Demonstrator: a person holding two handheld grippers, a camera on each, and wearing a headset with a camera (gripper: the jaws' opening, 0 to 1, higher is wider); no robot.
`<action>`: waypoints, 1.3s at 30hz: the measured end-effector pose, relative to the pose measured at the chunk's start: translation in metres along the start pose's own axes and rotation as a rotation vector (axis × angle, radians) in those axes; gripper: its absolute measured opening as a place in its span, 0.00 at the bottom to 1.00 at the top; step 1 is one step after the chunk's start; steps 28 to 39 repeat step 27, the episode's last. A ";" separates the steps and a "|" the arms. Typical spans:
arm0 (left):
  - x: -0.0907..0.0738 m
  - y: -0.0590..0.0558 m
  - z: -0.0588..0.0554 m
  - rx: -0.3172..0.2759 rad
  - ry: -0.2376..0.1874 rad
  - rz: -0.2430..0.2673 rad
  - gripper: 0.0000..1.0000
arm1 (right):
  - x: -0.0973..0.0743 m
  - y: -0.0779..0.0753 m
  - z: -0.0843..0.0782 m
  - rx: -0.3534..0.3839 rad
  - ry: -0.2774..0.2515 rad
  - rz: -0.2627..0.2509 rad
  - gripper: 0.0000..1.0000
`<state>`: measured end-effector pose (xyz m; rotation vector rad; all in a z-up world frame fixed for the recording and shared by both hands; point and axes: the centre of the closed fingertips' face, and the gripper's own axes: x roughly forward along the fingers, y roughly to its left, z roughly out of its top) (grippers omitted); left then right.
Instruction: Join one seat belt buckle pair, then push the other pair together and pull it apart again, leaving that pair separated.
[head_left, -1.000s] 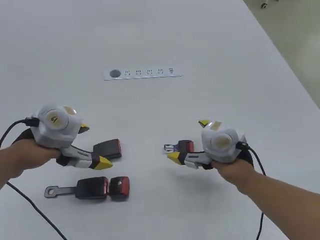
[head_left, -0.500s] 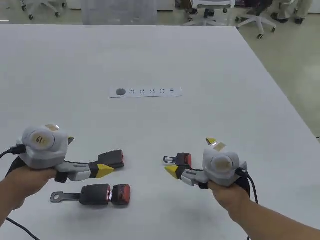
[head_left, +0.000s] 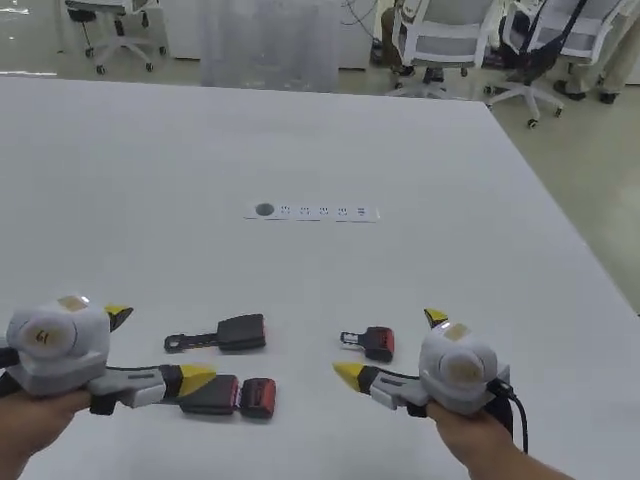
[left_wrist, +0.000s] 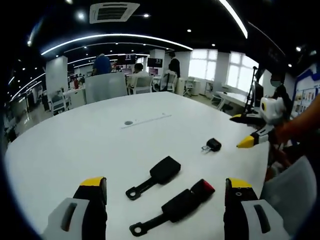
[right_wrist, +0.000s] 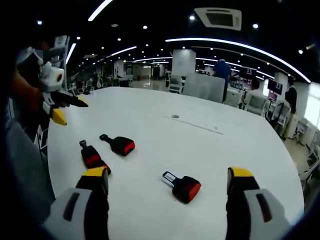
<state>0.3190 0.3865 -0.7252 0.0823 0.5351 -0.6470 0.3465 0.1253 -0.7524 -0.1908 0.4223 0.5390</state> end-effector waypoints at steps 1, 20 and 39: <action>-0.003 0.000 -0.003 0.000 0.002 -0.001 1.00 | -0.003 0.004 0.000 -0.005 0.001 -0.002 1.00; -0.056 0.007 -0.043 -0.021 -0.016 -0.003 1.00 | -0.048 0.040 -0.017 -0.024 0.019 -0.007 1.00; -0.056 0.004 -0.043 0.003 -0.016 -0.014 1.00 | -0.049 0.041 -0.019 -0.026 0.024 -0.021 1.00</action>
